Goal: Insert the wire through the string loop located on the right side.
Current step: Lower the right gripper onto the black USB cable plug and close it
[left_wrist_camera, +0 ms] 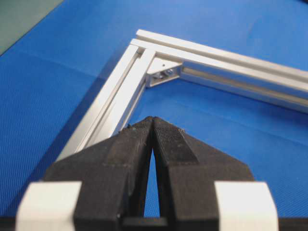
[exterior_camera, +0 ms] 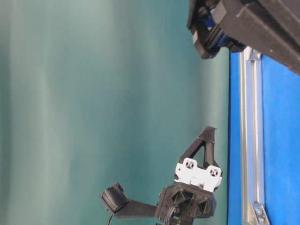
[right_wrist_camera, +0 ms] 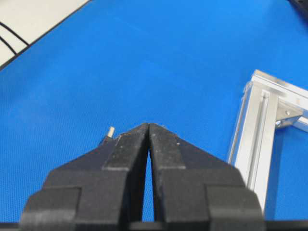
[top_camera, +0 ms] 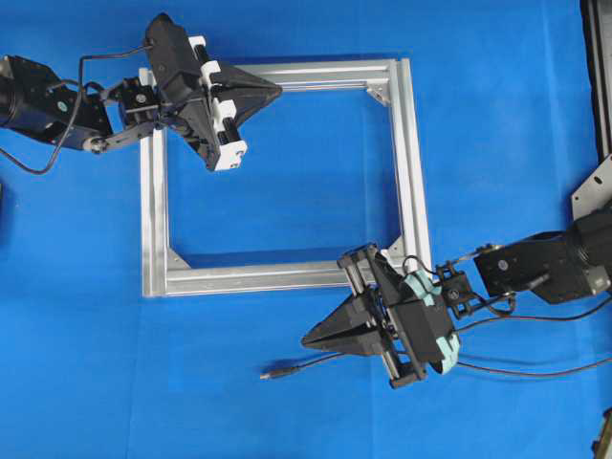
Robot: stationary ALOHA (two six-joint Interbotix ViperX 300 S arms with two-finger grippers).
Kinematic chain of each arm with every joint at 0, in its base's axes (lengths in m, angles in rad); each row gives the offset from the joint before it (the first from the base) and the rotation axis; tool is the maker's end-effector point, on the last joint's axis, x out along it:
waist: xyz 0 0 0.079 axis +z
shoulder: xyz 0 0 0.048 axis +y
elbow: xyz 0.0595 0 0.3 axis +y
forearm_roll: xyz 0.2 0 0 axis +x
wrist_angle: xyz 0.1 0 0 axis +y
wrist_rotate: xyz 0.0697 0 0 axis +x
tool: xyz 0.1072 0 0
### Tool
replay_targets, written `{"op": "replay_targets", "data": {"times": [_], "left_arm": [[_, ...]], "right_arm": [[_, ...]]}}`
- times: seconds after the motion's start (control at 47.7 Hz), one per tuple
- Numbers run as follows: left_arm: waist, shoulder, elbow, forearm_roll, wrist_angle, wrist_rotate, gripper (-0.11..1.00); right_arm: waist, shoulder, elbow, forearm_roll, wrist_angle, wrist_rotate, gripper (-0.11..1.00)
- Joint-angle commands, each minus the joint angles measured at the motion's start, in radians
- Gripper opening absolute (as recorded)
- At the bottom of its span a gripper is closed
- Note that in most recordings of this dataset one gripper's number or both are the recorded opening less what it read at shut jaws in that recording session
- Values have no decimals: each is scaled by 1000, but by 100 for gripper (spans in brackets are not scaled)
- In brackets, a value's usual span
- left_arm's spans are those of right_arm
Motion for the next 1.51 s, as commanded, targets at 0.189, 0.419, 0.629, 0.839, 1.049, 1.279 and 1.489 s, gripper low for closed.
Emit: {"op": "replay_targets", "data": {"times": [0.189,0.419,0.629,0.839,1.049,1.279,1.489], "left_arm": [[-3,-46,-12,25,-3,6,0],[-2,-46,-11,25,-3,6,0],[-3,-46,-11,25,-3,5,0],[-2,-48,-9,25,-3,3,0],[-3,-48,-6,25,-3,3,0],[-2,-48,-5,25,-3,5,0],[-2,-48,-5,25,0,5,0]], "right_arm": [[9,-66,-23,0,43,18,-6],[29,-67,-18,0,83,67,-5],[49,-67,-26,2,84,103,21],[52,-67,-31,25,87,110,82],[58,-60,-35,43,86,110,82],[86,21,-63,103,87,110,82],[109,109,-86,186,83,110,82]]}}
